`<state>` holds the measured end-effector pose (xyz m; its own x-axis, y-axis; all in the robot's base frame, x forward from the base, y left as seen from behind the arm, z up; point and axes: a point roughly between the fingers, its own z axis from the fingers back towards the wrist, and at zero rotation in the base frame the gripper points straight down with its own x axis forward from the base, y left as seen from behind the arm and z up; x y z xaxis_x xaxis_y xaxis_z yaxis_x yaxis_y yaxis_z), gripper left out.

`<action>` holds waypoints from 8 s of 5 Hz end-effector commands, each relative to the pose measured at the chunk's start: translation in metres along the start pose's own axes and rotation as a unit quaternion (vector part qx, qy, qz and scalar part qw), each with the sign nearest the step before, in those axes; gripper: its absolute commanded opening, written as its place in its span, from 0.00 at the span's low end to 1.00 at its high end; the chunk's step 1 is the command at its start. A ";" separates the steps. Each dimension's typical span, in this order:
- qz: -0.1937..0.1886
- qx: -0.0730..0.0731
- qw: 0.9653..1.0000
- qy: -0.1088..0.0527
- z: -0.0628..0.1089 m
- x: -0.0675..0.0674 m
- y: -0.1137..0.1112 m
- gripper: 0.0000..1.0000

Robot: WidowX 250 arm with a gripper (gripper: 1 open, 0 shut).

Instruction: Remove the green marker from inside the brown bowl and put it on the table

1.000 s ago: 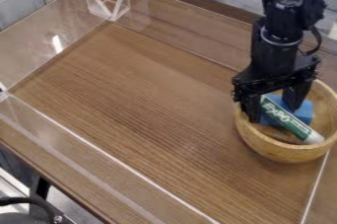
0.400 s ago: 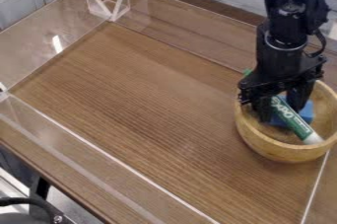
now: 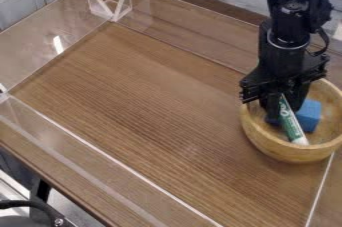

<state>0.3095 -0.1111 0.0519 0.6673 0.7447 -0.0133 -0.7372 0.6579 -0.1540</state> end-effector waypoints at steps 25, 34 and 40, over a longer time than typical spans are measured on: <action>-0.037 -0.098 0.994 0.021 0.165 -0.023 0.077 0.00; -0.150 -0.188 0.968 -0.074 0.142 -0.041 0.083 0.00; -0.283 -0.189 0.924 -0.175 0.130 -0.021 0.096 0.00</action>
<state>0.2065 -0.0496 0.1587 0.8240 0.3270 0.4626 -0.1540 0.9152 -0.3725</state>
